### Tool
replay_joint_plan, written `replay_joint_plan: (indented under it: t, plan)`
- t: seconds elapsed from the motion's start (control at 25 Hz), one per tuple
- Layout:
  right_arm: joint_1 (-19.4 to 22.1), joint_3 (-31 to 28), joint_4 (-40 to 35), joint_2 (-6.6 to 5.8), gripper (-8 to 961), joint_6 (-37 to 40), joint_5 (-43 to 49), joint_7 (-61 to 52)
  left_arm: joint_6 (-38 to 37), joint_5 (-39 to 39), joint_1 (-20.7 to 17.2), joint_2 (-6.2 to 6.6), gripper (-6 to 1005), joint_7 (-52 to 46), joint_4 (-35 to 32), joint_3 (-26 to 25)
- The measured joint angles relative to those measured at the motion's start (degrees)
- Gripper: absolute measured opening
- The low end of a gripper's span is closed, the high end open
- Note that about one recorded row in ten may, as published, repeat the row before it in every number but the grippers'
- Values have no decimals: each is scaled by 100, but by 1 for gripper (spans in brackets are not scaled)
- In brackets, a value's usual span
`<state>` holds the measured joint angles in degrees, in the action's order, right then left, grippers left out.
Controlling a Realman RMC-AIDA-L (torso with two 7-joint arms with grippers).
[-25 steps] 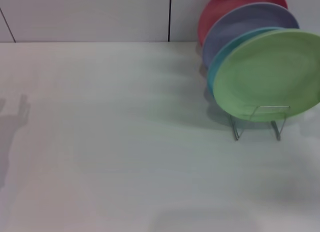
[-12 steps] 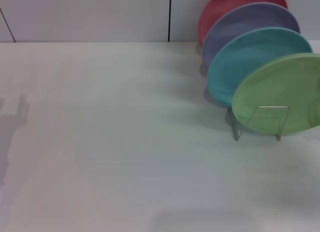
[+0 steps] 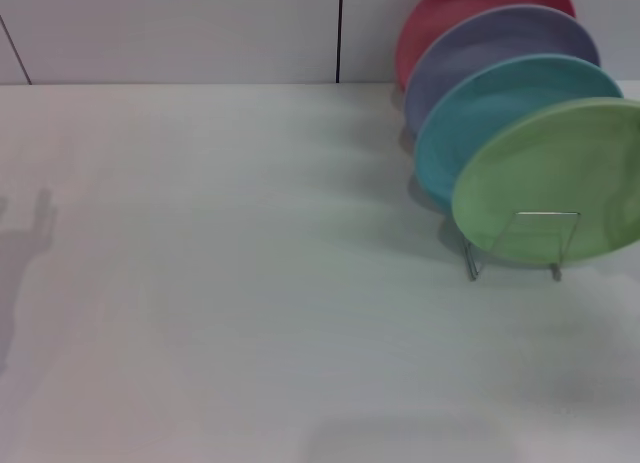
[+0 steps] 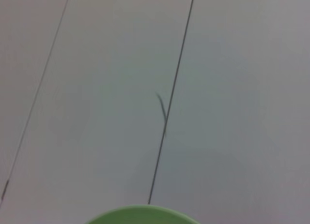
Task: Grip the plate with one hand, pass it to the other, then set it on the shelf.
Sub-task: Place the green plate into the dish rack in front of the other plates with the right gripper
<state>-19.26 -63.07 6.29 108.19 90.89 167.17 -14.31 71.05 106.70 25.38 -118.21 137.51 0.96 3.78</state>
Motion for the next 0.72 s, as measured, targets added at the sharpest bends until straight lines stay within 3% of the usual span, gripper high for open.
replay_joint_plan:
  t: [0.64,0.72]
  plan:
    - [-270,422,-38,-5,261,-191,0,-27,116,0,-88,-1,616,-84,-9,0]
    - [-266,407,-39,-4,316,-170,0,-24,124,0,-88,-5,616,-84,-9,0]
